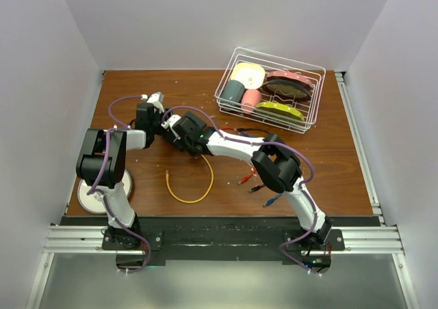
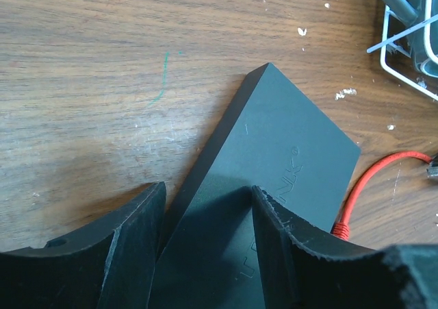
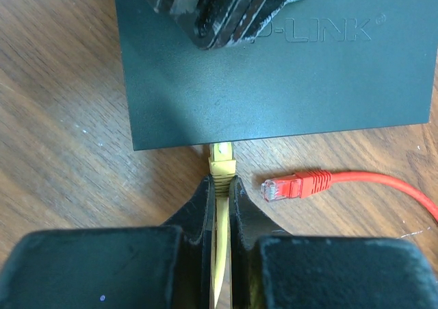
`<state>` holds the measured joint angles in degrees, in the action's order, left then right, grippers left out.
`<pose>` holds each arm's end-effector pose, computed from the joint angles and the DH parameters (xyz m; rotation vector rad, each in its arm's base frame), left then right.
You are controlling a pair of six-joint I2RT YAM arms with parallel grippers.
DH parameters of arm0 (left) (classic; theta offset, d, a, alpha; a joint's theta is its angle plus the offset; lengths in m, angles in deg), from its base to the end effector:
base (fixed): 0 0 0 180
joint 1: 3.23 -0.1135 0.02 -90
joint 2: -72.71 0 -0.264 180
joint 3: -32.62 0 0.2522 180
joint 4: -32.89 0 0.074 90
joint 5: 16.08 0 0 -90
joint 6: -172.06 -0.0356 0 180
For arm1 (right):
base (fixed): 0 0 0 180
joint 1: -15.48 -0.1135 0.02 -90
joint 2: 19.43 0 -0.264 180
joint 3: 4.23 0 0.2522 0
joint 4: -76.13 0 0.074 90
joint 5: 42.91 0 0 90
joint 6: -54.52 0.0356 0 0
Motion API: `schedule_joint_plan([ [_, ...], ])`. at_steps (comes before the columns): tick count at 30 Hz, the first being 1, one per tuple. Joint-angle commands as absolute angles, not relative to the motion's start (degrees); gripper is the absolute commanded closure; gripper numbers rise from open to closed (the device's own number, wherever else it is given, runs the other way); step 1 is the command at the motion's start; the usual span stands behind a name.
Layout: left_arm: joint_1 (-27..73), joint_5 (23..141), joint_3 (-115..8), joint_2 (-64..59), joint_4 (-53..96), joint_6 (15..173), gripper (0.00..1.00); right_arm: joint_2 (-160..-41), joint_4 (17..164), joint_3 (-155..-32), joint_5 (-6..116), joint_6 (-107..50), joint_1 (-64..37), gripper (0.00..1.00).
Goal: Insert the plug into the switch port
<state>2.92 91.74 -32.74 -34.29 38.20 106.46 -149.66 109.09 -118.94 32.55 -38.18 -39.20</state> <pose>0.3693 -0.0507 0.1345 -0.1795 2.2364 -0.6363 0.2995 0.4072 0.1664 -1.0426 2.1450 0.1225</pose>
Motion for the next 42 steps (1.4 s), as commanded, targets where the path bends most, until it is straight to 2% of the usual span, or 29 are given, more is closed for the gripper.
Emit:
schedule_joint_plan([
  [1,9.34,103.53,-28.26,-35.49,24.67,109.74,0.44,-151.61,85.84,-126.97,34.96,-37.94,-39.72,1.0],
  [11,9.95,103.71,-27.82,-35.66,24.49,109.39,0.45,-153.37,86.72,-131.36,36.63,-38.82,-39.63,1.0],
  [16,9.95,102.84,-27.99,-35.31,23.88,108.95,0.45,-152.5,86.28,-129.35,38.04,-39.26,-39.63,1.0],
  [22,8.82,98.0,-29.84,-33.82,21.59,108.6,0.41,-148.63,84.36,-121.98,41.72,-38.47,-39.72,1.0],
  [25,7.06,97.39,-30.45,-32.86,21.6,109.12,0.32,-146.88,83.12,-117.67,43.57,-37.06,-39.72,1.0],
  [26,6.79,96.95,-30.71,-32.59,21.42,109.21,0.25,-146.61,83.21,-116.87,44.53,-36.8,-39.72,0.98],
  [29,6.35,92.39,-32.47,-31.8,19.23,109.04,0.13,-145.38,82.68,-113.71,45.5,-35.92,-39.72,0.89],
  [32,6.18,90.19,-34.66,-31.36,16.5,109.04,0.06,-144.06,82.33,-110.9,45.86,-34.96,-39.89,0.8],
  [33,6.18,89.74,-35.02,-31.27,15.97,109.21,0.05,-143.71,82.24,-109.58,45.95,-34.17,-39.81,0.75],
  [36,5.91,88.51,-35.99,-30.83,15.44,109.65,0.03,-142.13,81.72,-106.86,46.12,-33.46,-39.89,0.68],
  [40,4.86,87.81,-37.22,-29.6,14.56,110.27,0.02,-140.54,81.62,-104.39,46.92,-32.5,-39.89,0.6],
  [42,4.42,87.28,-37.4,-28.72,14.48,111.05,0.02,-140.19,81.89,-103.69,48.49,-31.88,-39.98,0.59],
])
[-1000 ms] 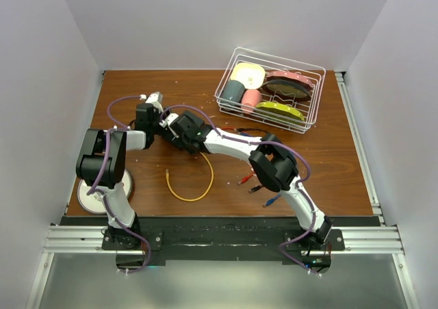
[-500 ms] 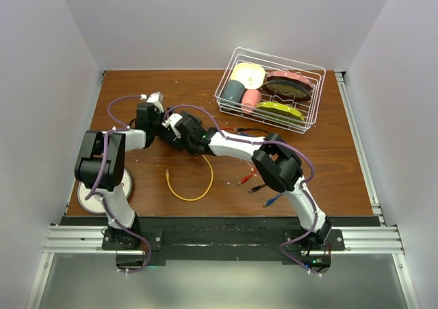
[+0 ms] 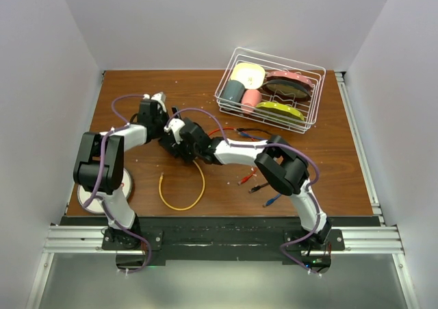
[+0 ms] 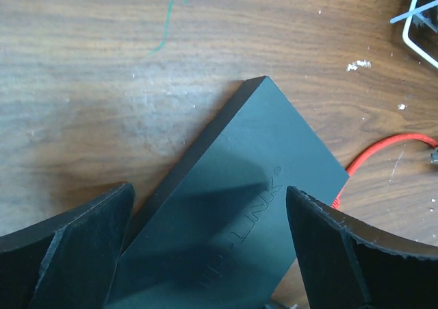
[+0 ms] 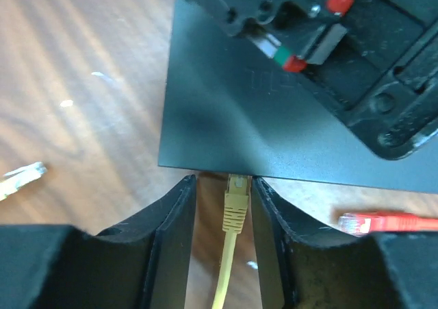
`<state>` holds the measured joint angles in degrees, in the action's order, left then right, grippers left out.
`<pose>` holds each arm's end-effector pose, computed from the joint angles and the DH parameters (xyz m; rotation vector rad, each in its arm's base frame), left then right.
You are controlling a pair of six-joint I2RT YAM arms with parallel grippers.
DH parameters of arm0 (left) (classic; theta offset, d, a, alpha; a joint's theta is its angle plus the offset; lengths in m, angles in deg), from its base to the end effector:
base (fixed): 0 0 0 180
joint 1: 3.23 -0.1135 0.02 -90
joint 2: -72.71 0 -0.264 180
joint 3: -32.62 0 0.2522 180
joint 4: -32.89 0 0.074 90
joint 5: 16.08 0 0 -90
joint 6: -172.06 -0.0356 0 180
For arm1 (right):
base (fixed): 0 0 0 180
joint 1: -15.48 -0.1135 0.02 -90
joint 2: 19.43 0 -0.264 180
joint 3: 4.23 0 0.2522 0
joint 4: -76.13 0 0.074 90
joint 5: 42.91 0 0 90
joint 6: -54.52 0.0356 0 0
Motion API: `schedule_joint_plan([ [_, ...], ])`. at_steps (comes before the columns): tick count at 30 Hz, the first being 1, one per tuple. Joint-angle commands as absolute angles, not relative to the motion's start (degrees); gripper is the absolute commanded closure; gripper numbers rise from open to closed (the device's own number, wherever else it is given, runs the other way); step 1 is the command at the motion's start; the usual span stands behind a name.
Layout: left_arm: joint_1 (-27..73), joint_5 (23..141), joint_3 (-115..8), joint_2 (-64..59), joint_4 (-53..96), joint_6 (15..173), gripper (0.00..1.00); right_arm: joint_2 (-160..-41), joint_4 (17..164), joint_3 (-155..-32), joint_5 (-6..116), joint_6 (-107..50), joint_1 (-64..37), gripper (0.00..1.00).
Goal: Insert the plug into the switch port
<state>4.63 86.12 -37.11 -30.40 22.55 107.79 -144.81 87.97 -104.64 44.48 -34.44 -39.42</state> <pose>0.3646 -0.0579 0.1567 -0.2615 2.3612 -0.5358 0.2826 0.3993 0.1566 -0.9990 2.0234 0.4844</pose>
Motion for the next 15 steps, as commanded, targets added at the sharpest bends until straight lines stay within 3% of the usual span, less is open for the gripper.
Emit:
schedule_joint_plan([
  [1,3.98,86.93,-37.48,-27.59,14.3,111.23,0.01,-140.01,82.06,-103.42,49.28,-31.7,-39.98,0.58],
  [10,1.96,83.41,-39.06,-21.96,12.1,112.55,0.0,-137.38,82.68,-100.78,52.81,-29.86,-40.77,0.5],
  [13,1.69,83.06,-40.03,-21.78,11.23,112.55,0.0,-135.72,83.12,-100.69,51.05,-29.15,-40.69,0.4],
  [15,1.69,82.79,-40.56,-21.51,10.87,112.55,0.0,-134.83,83.82,-100.87,49.39,-28.54,-40.69,0.26],
])
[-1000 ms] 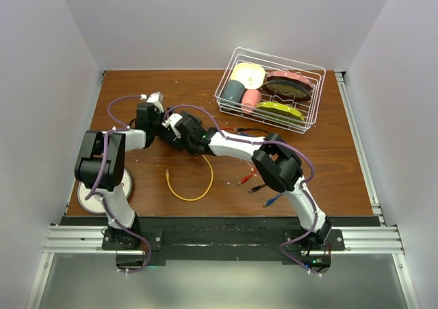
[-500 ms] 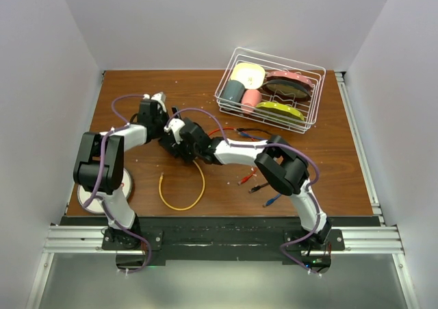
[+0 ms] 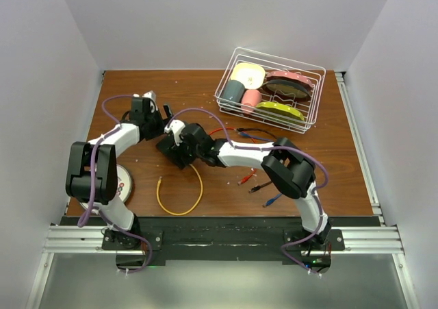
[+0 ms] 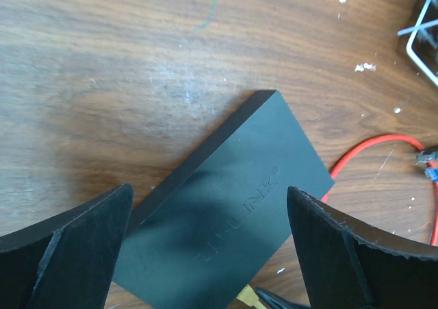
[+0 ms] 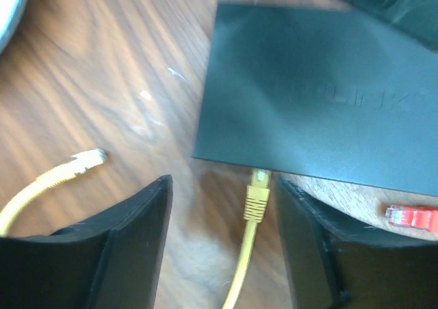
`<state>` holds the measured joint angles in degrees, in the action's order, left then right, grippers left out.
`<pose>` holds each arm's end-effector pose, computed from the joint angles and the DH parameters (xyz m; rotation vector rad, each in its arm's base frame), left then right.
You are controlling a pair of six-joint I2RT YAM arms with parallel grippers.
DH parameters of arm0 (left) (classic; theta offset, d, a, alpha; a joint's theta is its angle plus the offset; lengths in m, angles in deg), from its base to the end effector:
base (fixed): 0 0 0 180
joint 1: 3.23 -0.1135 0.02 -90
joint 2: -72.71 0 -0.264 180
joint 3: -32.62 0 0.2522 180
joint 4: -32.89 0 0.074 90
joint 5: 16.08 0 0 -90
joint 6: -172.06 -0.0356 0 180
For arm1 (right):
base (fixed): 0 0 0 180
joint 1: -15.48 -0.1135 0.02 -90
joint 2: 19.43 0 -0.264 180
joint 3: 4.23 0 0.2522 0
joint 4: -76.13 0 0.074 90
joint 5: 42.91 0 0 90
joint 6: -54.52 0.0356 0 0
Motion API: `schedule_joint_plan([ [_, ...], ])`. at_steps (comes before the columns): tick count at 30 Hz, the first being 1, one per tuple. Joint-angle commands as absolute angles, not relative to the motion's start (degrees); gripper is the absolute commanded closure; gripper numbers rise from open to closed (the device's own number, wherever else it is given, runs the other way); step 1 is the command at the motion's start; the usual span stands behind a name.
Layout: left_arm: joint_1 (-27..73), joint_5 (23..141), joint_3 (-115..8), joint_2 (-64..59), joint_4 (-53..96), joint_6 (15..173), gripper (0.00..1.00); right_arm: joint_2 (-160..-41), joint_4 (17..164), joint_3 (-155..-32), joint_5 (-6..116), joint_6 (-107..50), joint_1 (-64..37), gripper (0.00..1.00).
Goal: Insert the plug into the switch port
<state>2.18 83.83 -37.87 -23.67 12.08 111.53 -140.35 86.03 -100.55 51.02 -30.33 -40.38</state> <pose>0.3489 -0.0392 0.1864 -0.4240 2.3901 -0.4893 0.2647 0.3947 0.1730 -1.0014 2.0183 0.6682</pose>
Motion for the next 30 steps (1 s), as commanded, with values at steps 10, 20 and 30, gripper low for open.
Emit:
schedule_joint_plan([
  [10,3.27,81.04,-36.79,-15.19,12.72,109.92,0.0,-125.7,87.6,-99.38,43.41,-25.73,-38.93,0.01],
  [20,12.32,81.38,-37.92,-13.43,13.67,105.96,0.04,-113.04,89.53,-85.51,44.02,-19.23,-25.15,0.02],
  [30,22.42,80.77,-39.94,-16.93,15.53,103.06,0.11,-106.97,92.43,-78.02,41.47,-18.08,-20.56,0.05],
])
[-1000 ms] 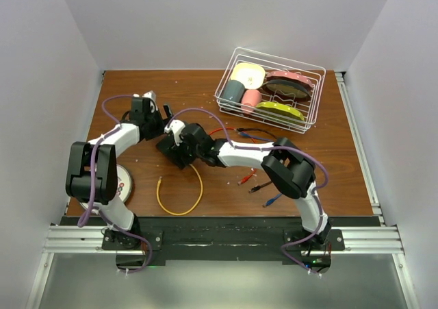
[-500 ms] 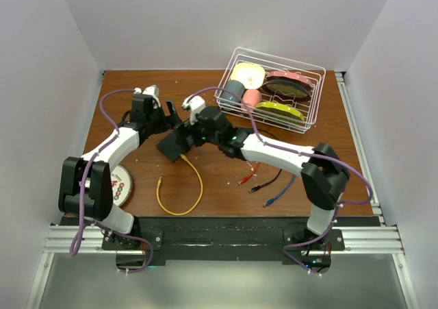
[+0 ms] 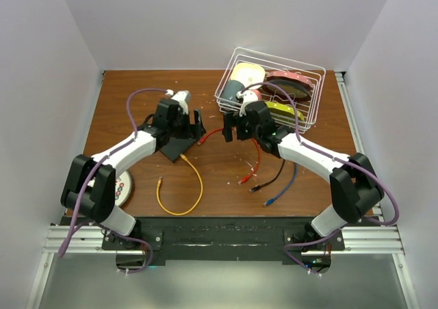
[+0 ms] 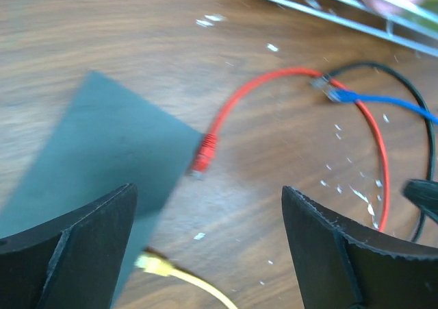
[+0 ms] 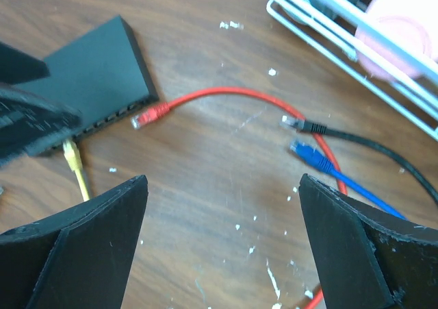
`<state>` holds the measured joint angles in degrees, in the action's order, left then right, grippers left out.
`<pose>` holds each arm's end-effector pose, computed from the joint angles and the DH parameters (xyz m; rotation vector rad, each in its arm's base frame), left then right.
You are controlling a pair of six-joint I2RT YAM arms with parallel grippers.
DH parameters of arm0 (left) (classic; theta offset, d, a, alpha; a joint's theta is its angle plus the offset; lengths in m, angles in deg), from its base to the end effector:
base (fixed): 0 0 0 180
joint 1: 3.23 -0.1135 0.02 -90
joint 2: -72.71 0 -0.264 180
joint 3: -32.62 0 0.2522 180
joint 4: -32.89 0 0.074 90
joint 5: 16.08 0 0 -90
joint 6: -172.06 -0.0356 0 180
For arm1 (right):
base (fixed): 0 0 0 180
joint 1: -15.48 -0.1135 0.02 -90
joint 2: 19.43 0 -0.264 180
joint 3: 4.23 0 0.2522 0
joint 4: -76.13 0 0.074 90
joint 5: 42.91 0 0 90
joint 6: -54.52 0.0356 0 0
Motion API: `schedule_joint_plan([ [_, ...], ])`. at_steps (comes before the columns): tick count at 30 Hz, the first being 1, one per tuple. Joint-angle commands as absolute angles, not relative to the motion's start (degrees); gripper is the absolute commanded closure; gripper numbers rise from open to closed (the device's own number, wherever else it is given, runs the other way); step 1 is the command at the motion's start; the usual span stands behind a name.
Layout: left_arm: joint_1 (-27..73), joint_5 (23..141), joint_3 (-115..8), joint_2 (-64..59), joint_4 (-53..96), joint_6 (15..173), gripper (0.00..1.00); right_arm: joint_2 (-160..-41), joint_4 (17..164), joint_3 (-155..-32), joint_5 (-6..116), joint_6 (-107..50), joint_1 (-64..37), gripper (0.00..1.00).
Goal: Insert the plug into the switch port
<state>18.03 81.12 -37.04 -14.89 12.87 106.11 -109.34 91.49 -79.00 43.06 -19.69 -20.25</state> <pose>0.3107 -0.1257 0.2323 0.0145 2.2887 -0.5630 0.2916 0.2067 0.2560 -0.3275 2.1110 0.4629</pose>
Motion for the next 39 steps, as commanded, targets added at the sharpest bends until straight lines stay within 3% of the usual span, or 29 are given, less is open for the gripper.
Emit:
schedule_joint_plan([
  [1,23.22,80.51,-40.9,-17.55,15.44,102.89,0.11,-107.05,92.61,-77.76,41.29,-17.99,-20.56,0.06],
  [13,35.26,80.59,-40.48,-21.34,18.15,98.93,0.15,-104.07,94.28,-74.07,36.99,-14.21,-16.87,0.09],
  [25,46.43,79.55,-35.56,-22.66,26.68,99.28,0.2,-100.99,93.4,-69.94,41.64,-10.7,-8.18,0.11],
  [39,54.07,74.8,-31.95,-27.4,31.61,100.51,0.35,-98.09,91.82,-66.68,46.92,-9.2,-1.84,0.11],
])
